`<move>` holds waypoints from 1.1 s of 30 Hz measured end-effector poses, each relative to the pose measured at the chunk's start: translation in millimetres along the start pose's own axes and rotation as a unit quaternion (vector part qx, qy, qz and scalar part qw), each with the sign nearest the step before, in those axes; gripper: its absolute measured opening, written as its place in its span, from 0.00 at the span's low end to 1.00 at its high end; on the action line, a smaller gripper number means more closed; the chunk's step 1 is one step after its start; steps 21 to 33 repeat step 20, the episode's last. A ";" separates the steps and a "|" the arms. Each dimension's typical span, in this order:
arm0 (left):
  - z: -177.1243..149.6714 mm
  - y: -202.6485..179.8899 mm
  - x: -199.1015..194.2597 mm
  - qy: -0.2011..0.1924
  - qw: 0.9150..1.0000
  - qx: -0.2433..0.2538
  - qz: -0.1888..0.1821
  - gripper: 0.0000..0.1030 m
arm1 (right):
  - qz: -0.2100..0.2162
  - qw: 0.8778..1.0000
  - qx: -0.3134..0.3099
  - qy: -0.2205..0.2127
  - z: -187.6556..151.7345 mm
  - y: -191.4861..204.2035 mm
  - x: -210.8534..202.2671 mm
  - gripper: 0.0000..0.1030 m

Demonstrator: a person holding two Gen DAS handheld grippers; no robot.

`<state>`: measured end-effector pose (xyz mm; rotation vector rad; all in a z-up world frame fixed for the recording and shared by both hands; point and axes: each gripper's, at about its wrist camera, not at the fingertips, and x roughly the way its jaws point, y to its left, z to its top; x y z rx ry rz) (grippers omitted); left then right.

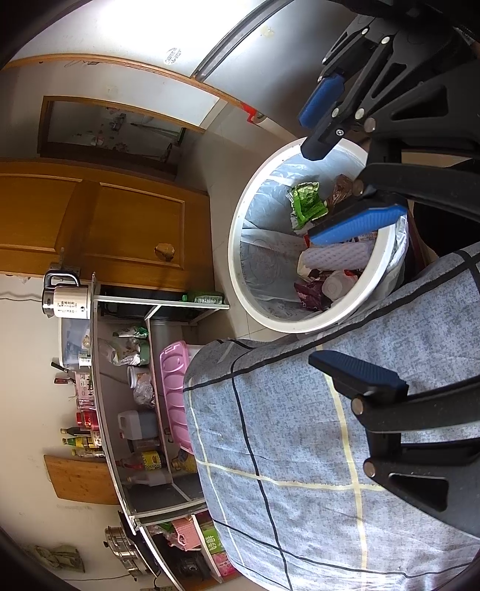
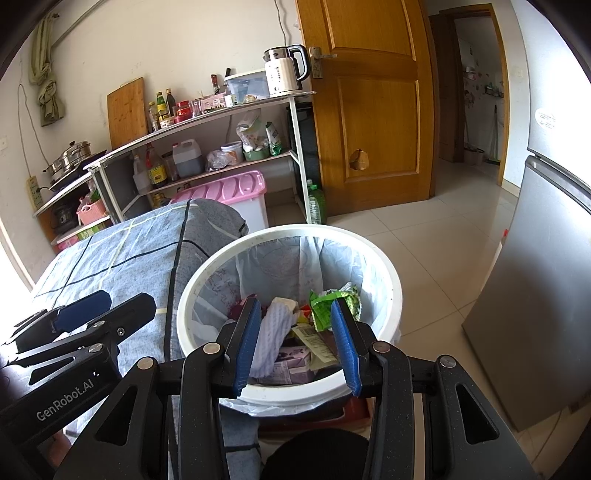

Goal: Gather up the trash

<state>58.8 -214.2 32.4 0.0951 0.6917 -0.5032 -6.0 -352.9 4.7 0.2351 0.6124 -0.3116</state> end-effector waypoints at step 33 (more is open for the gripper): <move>-0.2 2.0 2.7 0.006 1.000 -0.004 -0.001 0.60 | 0.000 1.000 0.003 -0.001 -1.7 0.4 -1.2 0.39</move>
